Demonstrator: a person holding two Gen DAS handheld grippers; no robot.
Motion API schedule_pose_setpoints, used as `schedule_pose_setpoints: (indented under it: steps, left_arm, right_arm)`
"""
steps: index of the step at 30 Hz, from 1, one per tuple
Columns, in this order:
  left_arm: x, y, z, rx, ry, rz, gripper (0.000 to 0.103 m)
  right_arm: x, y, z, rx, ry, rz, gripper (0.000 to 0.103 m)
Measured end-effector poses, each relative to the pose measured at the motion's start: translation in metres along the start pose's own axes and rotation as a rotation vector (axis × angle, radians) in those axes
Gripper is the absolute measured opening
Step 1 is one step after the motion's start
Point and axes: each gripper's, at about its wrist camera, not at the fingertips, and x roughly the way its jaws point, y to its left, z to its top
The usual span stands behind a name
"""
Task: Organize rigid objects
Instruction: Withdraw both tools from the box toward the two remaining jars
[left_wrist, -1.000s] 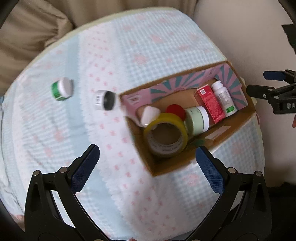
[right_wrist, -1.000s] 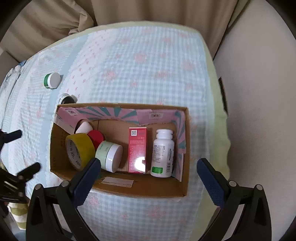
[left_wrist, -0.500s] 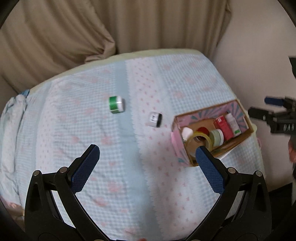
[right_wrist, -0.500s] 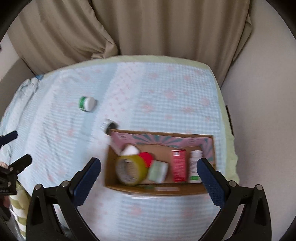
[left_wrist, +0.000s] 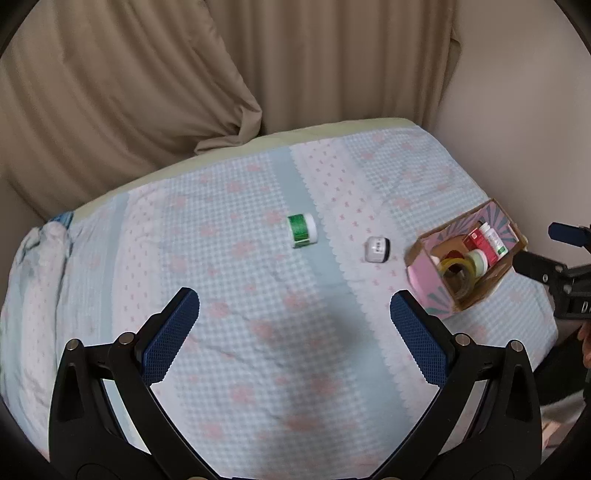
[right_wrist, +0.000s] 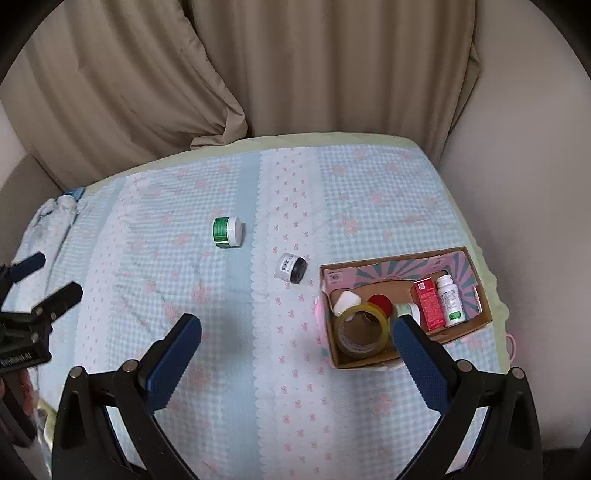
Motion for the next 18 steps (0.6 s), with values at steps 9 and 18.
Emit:
schedule_pose_setpoints:
  steps: [9, 18]
  left_arm:
    - [0.061, 0.058, 0.020, -0.002, 0.045, -0.070, 0.103]
    - [0.175, 0.054, 0.056, -0.016, 0.117, -0.111, 0.103]
  right_arm:
    - [0.037, 0.059, -0.005, 0.078, -0.016, -0.052, 0.103]
    - [0.122, 0.072, -0.002, 0.142, -0.024, -0.079, 0.103]
